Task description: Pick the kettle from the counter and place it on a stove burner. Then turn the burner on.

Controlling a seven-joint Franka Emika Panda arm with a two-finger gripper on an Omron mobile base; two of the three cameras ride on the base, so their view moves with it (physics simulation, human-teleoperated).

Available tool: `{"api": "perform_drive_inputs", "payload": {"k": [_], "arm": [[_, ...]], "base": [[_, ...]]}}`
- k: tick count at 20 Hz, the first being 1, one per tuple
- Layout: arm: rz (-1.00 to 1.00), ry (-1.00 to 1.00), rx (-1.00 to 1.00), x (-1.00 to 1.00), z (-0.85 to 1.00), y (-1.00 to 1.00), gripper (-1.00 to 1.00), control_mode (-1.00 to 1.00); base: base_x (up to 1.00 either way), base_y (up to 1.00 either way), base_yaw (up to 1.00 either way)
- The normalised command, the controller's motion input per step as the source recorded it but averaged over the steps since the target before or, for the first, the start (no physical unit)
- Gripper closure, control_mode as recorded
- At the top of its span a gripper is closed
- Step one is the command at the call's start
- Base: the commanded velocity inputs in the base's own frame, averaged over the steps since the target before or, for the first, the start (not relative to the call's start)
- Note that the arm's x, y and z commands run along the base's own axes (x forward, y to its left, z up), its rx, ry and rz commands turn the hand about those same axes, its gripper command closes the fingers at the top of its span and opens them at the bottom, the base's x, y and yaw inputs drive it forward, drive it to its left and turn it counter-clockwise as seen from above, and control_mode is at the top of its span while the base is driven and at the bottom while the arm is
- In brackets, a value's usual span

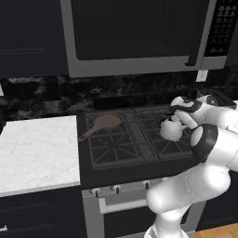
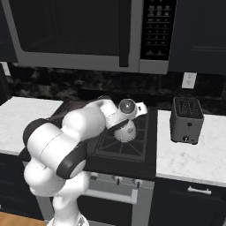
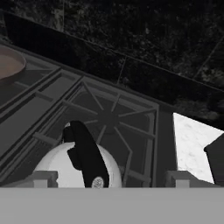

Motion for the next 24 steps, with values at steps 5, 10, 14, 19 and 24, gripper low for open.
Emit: {"api": "perform_drive_inputs", "payload": {"k": [5, 10, 14, 19, 24], "arm": [[-0.07, -0.03, 0.00, -0.81, 0.47, -0.01, -1.00, -1.00], [-0.22, -0.09, 0.01, -1.00, 0.31, -0.31, -1.00, -1.00], [-0.24, -0.17, 0.03, -1.00, 0.06, -0.45, -1.00, -1.00], [-0.16, -0.26, 0.06, -1.00, -0.40, -0.57, -1.00, -1.00], [-0.07, -0.31, 0.01, -1.00, -1.00, -0.59, -1.00, -1.00]], "base": [[0.00, 0.00, 0.00], [0.00, 0.00, 0.00], [0.00, 0.00, 0.00], [0.00, 0.00, 0.00], [0.00, 0.00, 0.00]]}}
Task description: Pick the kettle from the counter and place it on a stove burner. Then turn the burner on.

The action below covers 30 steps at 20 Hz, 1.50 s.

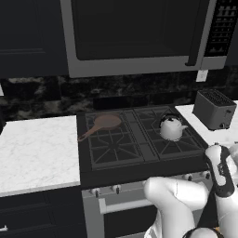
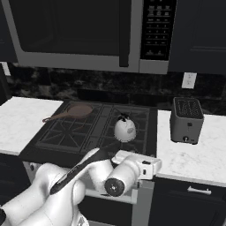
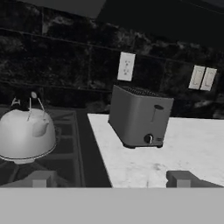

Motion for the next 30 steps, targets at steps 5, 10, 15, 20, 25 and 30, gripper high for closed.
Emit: {"api": "perform_drive_inputs", "payload": {"k": [5, 10, 15, 20, 25, 30], "arm": [[-0.06, -0.16, 0.10, -0.87, -0.96, -0.58, -1.00, -1.00], [0.03, -0.16, 0.11, -0.06, -0.45, -0.39, -1.00, -1.00], [0.29, -0.11, 0.00, -0.18, -0.66, 0.08, -1.00, -1.00], [0.28, -0.11, -0.09, -0.20, -0.50, 0.19, -1.00, -1.00], [0.01, -0.03, -0.14, 0.02, -0.28, 0.14, -1.00, -1.00], [-0.01, 0.00, -0.11, 0.10, -0.18, 0.47, -1.00, -1.00]], "base": [[0.00, 0.00, 0.00], [0.00, 0.00, 0.00], [0.00, 0.00, 0.00], [0.00, 0.00, 0.00], [0.00, 0.00, 0.00], [0.00, 0.00, 0.00]]}}
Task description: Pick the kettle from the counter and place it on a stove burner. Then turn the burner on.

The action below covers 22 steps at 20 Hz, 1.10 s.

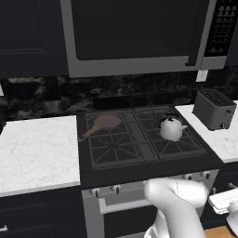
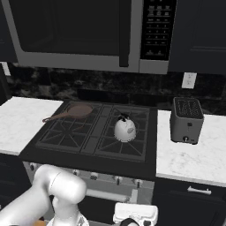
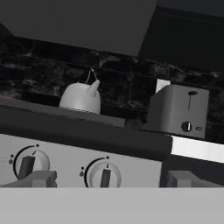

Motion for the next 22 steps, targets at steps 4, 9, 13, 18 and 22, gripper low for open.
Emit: {"api": "perform_drive_inputs", "payload": {"k": [4, 9, 13, 18, 22], "arm": [[-0.09, 0.00, -0.03, 0.61, -0.01, 0.29, -1.00, -1.00], [-0.06, 0.04, 0.00, 0.55, 0.04, 0.02, -1.00, -1.00], [0.00, 0.01, 0.00, 0.06, -0.01, 0.00, -1.00, -1.00], [0.04, 0.00, 0.00, 0.09, -0.21, -0.28, -1.00, -1.00], [0.02, 0.00, 0.00, 0.01, -0.09, -0.22, -1.00, -1.00]], "base": [[0.00, 0.00, 0.00], [0.00, 0.00, 0.00], [0.00, 0.00, 0.00], [0.00, 0.00, 0.00], [0.00, 0.00, 0.00]]}}
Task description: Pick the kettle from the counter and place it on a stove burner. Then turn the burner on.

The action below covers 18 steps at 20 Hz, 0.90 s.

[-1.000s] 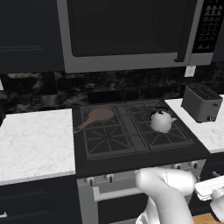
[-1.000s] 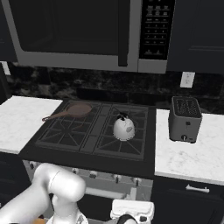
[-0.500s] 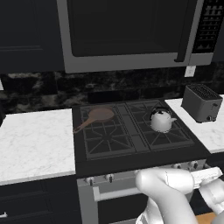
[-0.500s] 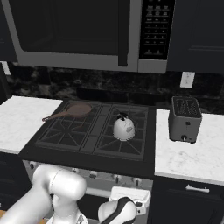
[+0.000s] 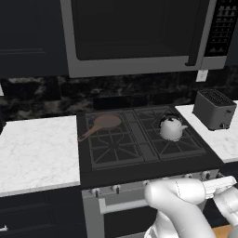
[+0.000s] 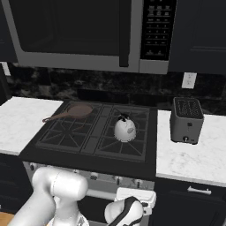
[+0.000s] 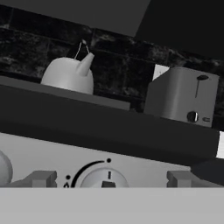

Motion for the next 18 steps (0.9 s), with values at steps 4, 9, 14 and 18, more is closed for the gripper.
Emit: {"api": "perform_drive_inputs", "payload": {"k": [4, 9, 14, 18], "arm": [[0.00, 0.01, -0.03, 0.03, -0.15, 0.00, -1.00, -1.00], [0.00, 0.01, -0.05, 0.19, -0.26, 0.00, -1.00, -1.00], [0.00, 0.00, 0.00, 0.16, 0.00, 0.00, -1.00, -1.00], [0.00, 0.00, 0.00, 0.11, -0.01, 0.00, -1.00, -1.00]], "base": [[0.00, 0.00, 0.00], [0.00, 0.00, 0.00], [0.00, 0.00, 0.00], [0.00, 0.00, 0.00]]}}
